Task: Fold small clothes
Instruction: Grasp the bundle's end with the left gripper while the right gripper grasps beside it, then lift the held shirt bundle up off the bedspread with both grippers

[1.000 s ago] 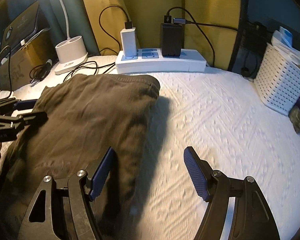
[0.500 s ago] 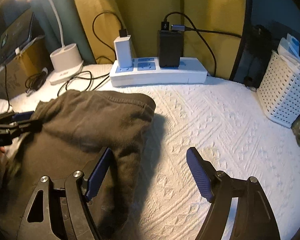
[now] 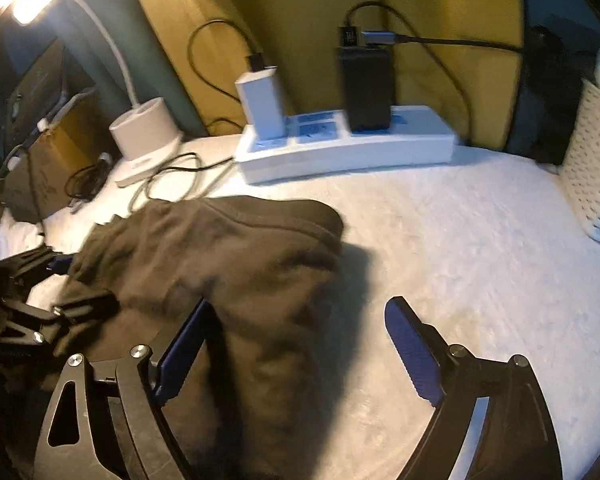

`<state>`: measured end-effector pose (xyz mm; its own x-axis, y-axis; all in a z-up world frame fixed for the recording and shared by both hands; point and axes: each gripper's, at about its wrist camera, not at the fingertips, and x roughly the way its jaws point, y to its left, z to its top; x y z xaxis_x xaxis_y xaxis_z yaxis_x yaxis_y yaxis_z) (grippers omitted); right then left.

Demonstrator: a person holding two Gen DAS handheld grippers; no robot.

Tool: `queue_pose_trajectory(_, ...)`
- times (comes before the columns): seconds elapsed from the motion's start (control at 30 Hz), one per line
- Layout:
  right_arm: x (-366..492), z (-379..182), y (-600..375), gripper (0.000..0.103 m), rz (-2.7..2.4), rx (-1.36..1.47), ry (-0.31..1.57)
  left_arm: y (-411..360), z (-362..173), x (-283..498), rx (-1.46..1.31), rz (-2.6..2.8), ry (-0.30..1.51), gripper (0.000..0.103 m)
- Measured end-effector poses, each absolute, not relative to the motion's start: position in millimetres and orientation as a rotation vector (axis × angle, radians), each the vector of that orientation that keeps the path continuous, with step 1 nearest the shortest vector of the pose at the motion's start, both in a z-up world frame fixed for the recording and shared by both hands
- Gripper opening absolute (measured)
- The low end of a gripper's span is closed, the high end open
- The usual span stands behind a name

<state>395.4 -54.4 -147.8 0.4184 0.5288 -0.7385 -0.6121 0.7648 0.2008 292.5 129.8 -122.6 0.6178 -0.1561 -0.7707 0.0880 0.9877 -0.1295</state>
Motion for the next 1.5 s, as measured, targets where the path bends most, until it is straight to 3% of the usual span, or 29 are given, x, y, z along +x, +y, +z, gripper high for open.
queue_pose_trajectory(0.1, 391, -151, -39, 0.084, 0.78, -0.124, 0.885, 116, -123, 292, -0.029, -0.172, 0.885, 0.056)
queue_pose_trajectory(0.17, 385, -151, -29, 0.056, 0.757, -0.178, 0.869, 114, -122, 294, -0.032, -0.182, 0.885, 0.049)
queue_pose_trajectory(0.2, 384, -151, -27, 0.054, 0.749, -0.187, 0.863, 116, -122, 294, -0.049, -0.181, 0.886, 0.047)
queue_pose_trajectory(0.27, 384, -151, -28, 0.031, 0.767, -0.168, 0.865, 120, -121, 295, -0.074, -0.174, 0.883, 0.034)
queue_pose_trajectory(0.37, 379, -150, -28, 0.022, 0.777, -0.178, 0.856, 124, -119, 292, -0.114, -0.174, 0.866, 0.026)
queue_pose_trajectory(0.57, 361, -129, -33, 0.02, 0.785, -0.187, 0.802, 120, -109, 279, -0.118, -0.159, 0.817, 0.018)
queue_pose_trajectory(1.5, 218, -12, -93, 0.019, 0.788, -0.196, 0.477, 85, -1, 161, -0.055, -0.131, 0.532, 0.017)
